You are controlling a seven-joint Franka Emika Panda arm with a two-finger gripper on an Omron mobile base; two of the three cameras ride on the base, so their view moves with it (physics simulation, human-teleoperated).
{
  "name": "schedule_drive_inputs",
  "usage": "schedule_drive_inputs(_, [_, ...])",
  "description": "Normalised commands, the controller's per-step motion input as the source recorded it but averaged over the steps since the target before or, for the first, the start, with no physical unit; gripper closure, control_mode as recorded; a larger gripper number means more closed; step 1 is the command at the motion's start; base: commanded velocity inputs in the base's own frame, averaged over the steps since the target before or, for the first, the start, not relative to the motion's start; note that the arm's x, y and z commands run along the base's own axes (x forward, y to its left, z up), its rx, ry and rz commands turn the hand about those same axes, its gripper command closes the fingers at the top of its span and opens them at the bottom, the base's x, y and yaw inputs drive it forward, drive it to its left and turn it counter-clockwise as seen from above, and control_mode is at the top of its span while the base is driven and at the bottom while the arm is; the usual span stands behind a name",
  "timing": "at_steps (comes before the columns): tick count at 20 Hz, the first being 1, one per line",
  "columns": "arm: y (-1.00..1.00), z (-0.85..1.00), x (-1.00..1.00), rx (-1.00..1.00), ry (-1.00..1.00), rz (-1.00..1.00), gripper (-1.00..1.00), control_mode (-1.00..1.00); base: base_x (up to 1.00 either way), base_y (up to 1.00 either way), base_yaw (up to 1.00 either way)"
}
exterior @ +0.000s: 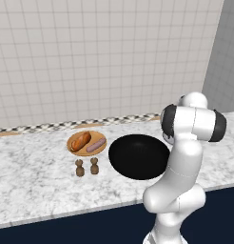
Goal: Place one bun and one sausage from the bowl on each plate.
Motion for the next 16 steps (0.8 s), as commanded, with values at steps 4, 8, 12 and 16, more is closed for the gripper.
schedule_drive_inputs(4, [0.0, 0.23, 0.03, 0.0, -0.12, 0.0, -1.0, -1.0, 0.0, 0.0, 0.0])
schedule_drive_inputs(8, [0.08, 0.94, -0.85, 0.04, -0.11, 0.0, -1.0, -1.0, 0.0, 0.0, 0.0])
schedule_drive_inputs(12, [0.51, 1.0, -1.0, 0.09, 0.07, -0.01, -1.0, -1.0, 0.0, 0.0, 0.0])
schedule_drive_inputs(16, [0.31, 1.0, -1.0, 0.03, 0.22, -0.05, -1.0, -1.0, 0.0, 0.0, 0.0])
